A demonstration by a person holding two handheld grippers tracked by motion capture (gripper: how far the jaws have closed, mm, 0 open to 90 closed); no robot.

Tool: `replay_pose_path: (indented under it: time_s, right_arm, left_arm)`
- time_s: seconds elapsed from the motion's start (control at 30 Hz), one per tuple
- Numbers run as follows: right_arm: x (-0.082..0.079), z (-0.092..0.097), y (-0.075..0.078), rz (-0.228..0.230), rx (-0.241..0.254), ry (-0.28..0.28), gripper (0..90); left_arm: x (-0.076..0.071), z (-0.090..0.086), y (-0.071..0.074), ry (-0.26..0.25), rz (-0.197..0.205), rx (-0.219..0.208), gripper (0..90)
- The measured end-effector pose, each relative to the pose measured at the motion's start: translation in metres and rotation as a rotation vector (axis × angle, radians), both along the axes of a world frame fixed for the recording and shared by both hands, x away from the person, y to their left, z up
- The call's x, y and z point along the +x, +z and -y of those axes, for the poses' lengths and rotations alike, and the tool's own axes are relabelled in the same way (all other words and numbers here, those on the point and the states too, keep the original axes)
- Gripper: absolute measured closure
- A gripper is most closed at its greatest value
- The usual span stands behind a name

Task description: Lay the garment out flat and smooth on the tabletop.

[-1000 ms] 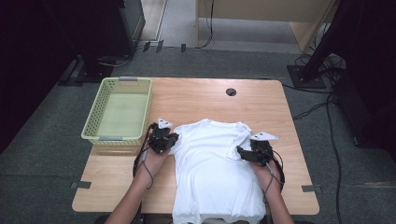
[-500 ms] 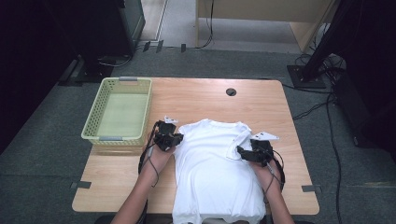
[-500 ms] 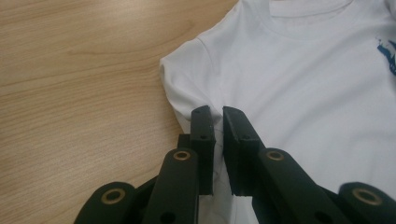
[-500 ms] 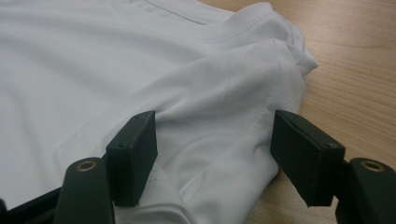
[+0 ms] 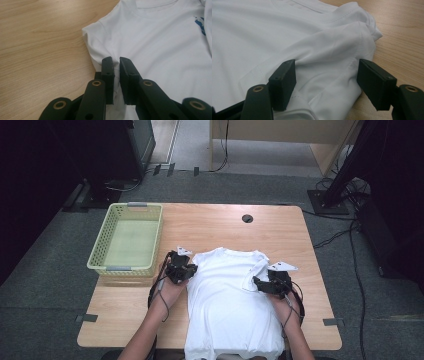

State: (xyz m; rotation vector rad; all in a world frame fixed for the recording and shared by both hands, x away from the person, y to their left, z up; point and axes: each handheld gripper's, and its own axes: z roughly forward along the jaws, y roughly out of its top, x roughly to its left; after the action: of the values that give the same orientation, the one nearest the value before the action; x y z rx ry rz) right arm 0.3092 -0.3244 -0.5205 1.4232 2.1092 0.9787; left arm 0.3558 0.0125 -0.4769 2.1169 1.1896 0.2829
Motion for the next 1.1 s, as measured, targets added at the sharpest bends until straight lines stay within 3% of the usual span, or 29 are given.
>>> replay_pose_path:
  time_s: [0.27, 0.5, 0.77, 1.1]
  right_arm:
    - [-0.001, 0.000, 0.000, 0.000, 0.001, -0.001, 31.8]
    - [-0.001, 0.000, 0.000, 0.002, 0.001, -0.001, 31.8]
    - [-0.001, 0.000, 0.000, 0.003, 0.000, -0.001, 31.8]
    - [-0.001, 0.000, 0.000, 0.004, -0.003, -0.002, 31.8]
  left_arm:
    - [-0.008, 0.009, 0.008, -0.029, 0.022, -0.035, 83.3]
    - [-0.007, 0.010, 0.006, -0.030, 0.016, -0.028, 83.6]
    - [-0.012, 0.021, 0.004, -0.069, 0.019, -0.020, 88.5]
    - [-0.019, 0.036, 0.003, -0.111, 0.024, -0.046, 88.6]
